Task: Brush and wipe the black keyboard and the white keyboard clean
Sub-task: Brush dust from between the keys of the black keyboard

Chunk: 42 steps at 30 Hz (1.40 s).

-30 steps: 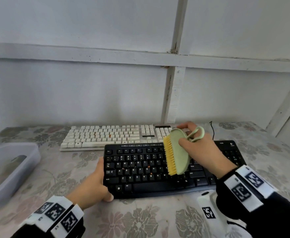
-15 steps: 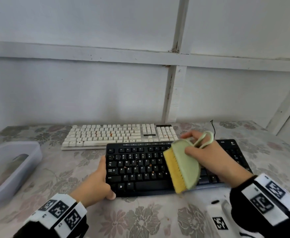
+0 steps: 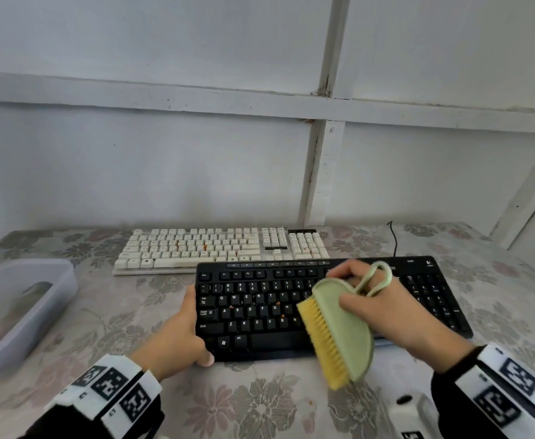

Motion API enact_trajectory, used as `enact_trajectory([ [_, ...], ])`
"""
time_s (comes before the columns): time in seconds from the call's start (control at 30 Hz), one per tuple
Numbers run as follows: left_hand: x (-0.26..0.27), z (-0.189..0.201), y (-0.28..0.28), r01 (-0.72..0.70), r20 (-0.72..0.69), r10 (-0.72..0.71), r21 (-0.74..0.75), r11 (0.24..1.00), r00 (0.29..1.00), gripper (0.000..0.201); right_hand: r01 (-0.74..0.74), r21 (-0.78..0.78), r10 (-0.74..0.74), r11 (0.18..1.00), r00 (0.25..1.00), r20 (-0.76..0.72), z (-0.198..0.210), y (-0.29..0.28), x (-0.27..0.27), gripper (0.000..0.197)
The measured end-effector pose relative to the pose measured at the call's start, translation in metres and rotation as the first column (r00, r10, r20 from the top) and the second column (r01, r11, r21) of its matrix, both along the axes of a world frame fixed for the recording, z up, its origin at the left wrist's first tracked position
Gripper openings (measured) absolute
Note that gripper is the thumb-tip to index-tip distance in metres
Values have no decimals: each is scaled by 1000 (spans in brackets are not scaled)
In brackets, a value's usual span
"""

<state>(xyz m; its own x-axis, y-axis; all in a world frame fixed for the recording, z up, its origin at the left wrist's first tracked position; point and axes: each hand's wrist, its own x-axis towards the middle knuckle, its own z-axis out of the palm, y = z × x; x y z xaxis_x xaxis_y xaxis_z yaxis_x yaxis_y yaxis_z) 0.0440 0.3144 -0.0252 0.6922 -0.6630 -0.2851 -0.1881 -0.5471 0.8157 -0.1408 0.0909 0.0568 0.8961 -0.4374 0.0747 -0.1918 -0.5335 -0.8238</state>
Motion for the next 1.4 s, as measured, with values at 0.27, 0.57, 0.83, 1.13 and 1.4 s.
enact_trajectory([
  [0.27, -4, 4, 1, 15, -13, -16, -20, 1000, 1000, 115, 81, -29, -77, 996, 989, 126, 13, -3, 41, 29],
  [0.57, -3, 3, 0, 25, 4, -25, -29, 999, 1000, 114, -18, -43, 15, 999, 998, -55, 3, 16, 11, 20],
  [0.83, -4, 6, 0, 24, -3, -24, -30, 999, 1000, 113, 136, -21, -132, 991, 984, 123, 15, 11, 41, 29],
  [1.13, -2, 3, -1, 23, -9, -24, -31, 999, 1000, 113, 3, -20, -3, 1000, 999, -44, 6, 20, 17, 20],
  [1.4, -5, 6, 0, 18, -17, -19, -21, 1000, 1000, 114, 111, -69, -102, 991, 987, 123, 13, 16, 46, 30],
])
